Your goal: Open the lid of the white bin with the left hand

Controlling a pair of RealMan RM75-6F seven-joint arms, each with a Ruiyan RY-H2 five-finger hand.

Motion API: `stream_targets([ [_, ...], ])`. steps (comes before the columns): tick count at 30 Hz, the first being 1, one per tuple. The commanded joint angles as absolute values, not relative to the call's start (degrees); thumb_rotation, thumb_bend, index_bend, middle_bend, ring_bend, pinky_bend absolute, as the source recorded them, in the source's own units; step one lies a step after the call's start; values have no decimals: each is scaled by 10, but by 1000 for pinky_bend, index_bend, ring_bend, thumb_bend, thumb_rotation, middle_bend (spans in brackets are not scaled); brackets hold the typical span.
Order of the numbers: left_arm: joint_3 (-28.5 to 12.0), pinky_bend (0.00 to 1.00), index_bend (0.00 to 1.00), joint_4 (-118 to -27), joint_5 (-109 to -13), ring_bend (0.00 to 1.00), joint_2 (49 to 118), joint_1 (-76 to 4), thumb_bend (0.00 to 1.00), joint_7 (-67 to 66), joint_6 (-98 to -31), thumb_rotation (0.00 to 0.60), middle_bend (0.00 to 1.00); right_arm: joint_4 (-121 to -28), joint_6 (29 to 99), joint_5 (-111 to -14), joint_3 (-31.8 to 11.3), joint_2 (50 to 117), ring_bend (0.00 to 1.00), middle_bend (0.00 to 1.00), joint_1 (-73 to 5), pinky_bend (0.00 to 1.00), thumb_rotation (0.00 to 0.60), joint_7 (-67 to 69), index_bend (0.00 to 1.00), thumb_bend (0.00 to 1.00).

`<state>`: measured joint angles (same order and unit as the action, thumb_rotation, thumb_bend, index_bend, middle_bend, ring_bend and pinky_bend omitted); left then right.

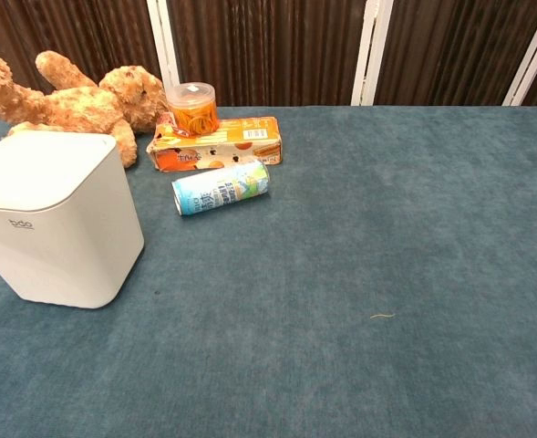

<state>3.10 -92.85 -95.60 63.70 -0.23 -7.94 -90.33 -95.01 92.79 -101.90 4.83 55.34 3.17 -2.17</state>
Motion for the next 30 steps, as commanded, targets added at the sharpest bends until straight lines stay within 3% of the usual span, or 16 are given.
stream_targets([
  [1, 31, 37, 0, -915, -982, 0, 643, -9, 440, -68, -911, 600, 0, -951, 926, -1013, 46, 552, 0, 0, 31, 0, 600, -18, 0, 61],
  [4, 32, 160, 0, -900, -1007, 20, 657, -13, 441, -58, -924, 600, 58, -953, 931, -1011, 45, 547, 0, 0, 32, 0, 600, -10, 0, 61],
  [5, 29, 287, 0, -898, -1013, 127, 664, -13, 441, -56, -932, 600, 197, -953, 933, -1013, 45, 547, 0, 0, 33, 0, 600, -10, 0, 61],
  [6, 27, 511, 0, -898, -1017, 351, 672, -14, 441, -52, -937, 600, 432, -953, 935, -1016, 46, 546, 0, 0, 33, 0, 600, -9, 0, 61],
  [7, 33, 677, 0, -910, -1020, 533, 674, -21, 442, -31, -924, 600, 599, -952, 937, -1018, 46, 546, 0, 0, 34, 0, 600, -7, 0, 61],
  [8, 39, 907, 2, -923, -1024, 812, 671, -30, 445, -8, -908, 600, 836, -952, 937, -1018, 47, 546, 0, 0, 33, 0, 600, -6, 0, 62],
  [9, 44, 992, 9, -941, -1023, 944, 665, -44, 446, 15, -883, 600, 944, -952, 934, -1017, 47, 545, 0, 0, 33, 0, 600, -3, 0, 62],
  [11, 44, 1000, 25, -971, -1002, 998, 653, -64, 448, 27, -836, 600, 997, -953, 929, -1014, 47, 545, 0, 0, 31, 0, 600, -1, 0, 61],
  [15, 33, 1000, 26, -1039, -948, 1000, 632, -102, 448, -8, -750, 600, 1000, -953, 923, -1014, 48, 542, 0, 0, 28, 0, 600, 5, 0, 61],
  [30, 6, 1000, 46, -1077, -881, 1000, 673, -148, 446, -137, -682, 600, 1000, -972, 878, -994, 56, 522, 0, 0, 13, 0, 600, 28, 0, 61],
])
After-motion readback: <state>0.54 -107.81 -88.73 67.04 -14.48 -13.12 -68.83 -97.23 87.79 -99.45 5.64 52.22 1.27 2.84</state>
